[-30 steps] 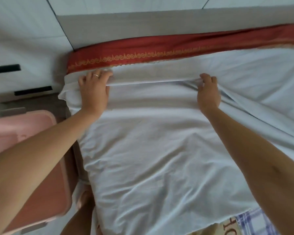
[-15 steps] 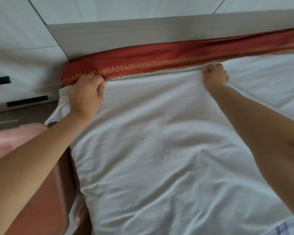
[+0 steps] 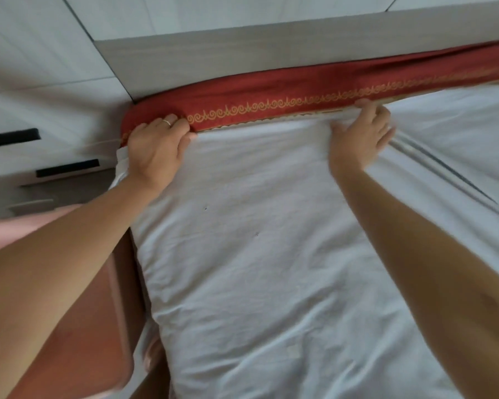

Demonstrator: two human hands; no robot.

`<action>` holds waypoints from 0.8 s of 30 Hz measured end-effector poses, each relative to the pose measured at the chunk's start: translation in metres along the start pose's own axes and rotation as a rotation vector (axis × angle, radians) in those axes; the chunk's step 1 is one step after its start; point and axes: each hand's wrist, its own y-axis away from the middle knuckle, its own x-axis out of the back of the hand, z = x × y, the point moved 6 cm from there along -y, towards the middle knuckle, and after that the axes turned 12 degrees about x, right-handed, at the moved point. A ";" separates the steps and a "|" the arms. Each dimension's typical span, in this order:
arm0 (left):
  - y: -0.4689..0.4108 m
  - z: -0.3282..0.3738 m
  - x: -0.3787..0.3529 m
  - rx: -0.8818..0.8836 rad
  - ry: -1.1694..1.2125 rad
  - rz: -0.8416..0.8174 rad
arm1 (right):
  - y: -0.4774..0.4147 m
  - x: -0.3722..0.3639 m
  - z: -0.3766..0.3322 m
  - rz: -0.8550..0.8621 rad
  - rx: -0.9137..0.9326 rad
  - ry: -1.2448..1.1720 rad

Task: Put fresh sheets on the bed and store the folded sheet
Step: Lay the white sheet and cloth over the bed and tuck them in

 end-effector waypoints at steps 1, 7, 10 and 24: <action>-0.001 -0.002 0.002 -0.020 0.031 -0.026 | 0.024 0.001 -0.020 0.012 0.171 -0.048; 0.035 -0.043 0.019 0.062 0.198 -0.053 | 0.159 -0.048 -0.111 -0.631 0.931 0.106; 0.054 -0.079 0.021 0.280 0.336 -0.050 | 0.150 -0.063 -0.122 -0.684 0.763 0.118; 0.073 -0.046 -0.008 0.510 0.546 -0.430 | 0.124 -0.065 -0.138 -0.539 0.645 0.096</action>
